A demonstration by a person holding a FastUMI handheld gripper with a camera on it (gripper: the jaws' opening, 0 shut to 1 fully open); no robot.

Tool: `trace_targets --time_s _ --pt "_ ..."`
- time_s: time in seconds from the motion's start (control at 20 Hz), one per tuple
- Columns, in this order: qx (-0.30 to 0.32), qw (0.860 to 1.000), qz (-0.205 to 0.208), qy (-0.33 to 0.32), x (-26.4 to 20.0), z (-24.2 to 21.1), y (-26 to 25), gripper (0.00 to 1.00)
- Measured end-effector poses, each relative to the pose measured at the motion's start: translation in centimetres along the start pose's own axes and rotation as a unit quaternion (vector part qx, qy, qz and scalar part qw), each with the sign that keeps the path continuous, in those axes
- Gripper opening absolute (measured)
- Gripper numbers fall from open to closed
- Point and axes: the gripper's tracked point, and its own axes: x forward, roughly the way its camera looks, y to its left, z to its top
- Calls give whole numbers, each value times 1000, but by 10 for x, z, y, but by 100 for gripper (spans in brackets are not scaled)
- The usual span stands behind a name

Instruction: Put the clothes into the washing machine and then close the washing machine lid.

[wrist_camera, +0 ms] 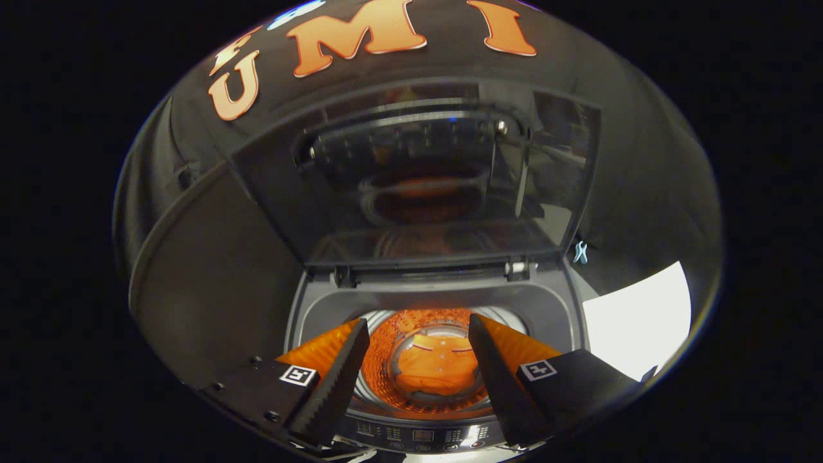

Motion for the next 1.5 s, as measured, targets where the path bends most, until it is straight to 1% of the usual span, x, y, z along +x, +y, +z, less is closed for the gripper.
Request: trace_targets --time_s 0.2,0.55,0.7,0.85,1.0,1.15,1.35,1.5 --pt "-11 999 -3 -45 -29 48 4 99" --pt "-6 991 15 -135 -60 137 24 99" --pt "-17 985 11 -169 -58 177 28 99" --pt "-27 985 6 -173 -35 202 29 99" --pt "-27 987 -1 -159 -5 204 25 99" --pt "-45 987 -12 -151 6 205 26 99" --pt "-40 986 -19 -164 -4 199 28 100" --pt "-46 984 -25 -167 -14 186 27 99"
